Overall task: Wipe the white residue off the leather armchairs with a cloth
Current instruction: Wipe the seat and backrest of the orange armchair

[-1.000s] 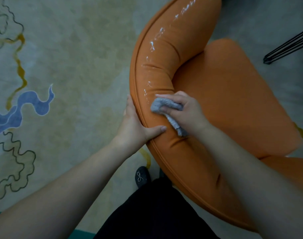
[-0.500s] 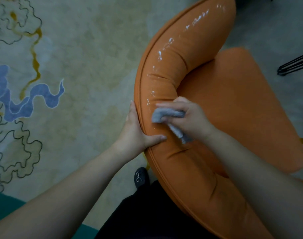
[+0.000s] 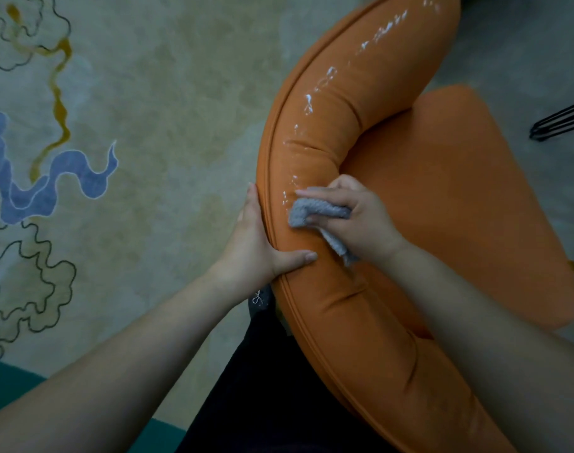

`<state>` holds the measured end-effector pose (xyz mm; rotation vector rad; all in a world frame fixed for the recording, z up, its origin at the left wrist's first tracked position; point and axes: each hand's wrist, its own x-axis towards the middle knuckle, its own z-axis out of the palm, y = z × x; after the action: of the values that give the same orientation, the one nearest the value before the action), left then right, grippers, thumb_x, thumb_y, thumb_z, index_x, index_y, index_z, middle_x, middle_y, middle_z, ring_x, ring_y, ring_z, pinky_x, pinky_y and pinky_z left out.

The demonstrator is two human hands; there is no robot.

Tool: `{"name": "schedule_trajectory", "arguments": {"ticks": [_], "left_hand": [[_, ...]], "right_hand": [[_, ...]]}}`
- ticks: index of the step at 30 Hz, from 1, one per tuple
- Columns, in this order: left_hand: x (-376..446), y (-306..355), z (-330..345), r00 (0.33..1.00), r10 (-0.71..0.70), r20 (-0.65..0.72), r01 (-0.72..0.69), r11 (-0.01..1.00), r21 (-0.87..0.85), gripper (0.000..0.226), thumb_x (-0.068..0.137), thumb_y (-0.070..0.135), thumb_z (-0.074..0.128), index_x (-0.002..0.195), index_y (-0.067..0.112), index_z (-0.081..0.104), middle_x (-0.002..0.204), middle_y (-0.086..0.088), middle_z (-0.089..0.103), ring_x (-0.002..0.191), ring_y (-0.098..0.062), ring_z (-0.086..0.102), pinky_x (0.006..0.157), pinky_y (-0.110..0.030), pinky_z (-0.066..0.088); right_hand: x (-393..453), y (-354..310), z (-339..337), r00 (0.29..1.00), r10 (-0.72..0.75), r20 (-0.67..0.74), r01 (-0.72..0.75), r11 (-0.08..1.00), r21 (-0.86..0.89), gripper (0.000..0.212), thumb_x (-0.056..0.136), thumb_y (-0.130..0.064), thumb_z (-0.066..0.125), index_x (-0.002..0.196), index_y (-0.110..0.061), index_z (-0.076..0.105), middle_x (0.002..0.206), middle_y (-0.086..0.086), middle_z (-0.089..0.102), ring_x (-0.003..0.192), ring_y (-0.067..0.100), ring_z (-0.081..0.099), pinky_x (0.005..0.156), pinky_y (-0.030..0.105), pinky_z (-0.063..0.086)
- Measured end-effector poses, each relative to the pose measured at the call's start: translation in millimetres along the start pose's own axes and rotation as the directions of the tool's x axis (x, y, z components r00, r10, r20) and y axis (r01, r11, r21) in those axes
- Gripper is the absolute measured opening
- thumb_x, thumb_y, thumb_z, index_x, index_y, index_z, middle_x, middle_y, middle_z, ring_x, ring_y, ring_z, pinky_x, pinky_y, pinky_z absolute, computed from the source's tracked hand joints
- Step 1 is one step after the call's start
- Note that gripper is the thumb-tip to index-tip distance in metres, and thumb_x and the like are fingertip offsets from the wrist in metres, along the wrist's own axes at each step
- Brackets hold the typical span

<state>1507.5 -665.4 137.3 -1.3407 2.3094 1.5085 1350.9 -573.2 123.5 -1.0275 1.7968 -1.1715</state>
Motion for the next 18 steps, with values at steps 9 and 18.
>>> {"name": "schedule_trajectory", "arguments": {"ticks": [9, 18], "left_hand": [[11.7, 1.4, 0.9, 0.999, -0.001, -0.039, -0.001, 0.999, -0.043, 0.140, 0.054, 0.042, 0.089, 0.153, 0.015, -0.007, 0.160, -0.001, 0.013, 0.143, -0.010, 0.018, 0.103, -0.010, 0.017], [17.8, 4.3, 2.4, 0.999, -0.006, -0.044, 0.005, 0.999, -0.038, 0.141, 0.053, 0.040, 0.090, 0.153, 0.013, -0.006, 0.159, -0.002, 0.012, 0.142, -0.008, 0.016, 0.104, -0.012, 0.015]], "right_hand": [[32.4, -4.1, 10.3, 0.995, -0.055, -0.082, 0.049, 0.997, -0.067, 0.043, 0.078, -0.018, 0.076, 0.116, -0.034, 0.063, 0.085, -0.003, 0.044, 0.081, 0.005, 0.049, 0.079, 0.018, 0.041], [45.1, 0.4, 11.8, 0.974, -0.155, -0.163, 0.128, 0.978, -0.163, 0.044, 0.079, -0.001, 0.070, 0.116, -0.023, 0.068, 0.089, 0.001, 0.047, 0.091, 0.012, 0.059, 0.082, 0.020, 0.051]]}}
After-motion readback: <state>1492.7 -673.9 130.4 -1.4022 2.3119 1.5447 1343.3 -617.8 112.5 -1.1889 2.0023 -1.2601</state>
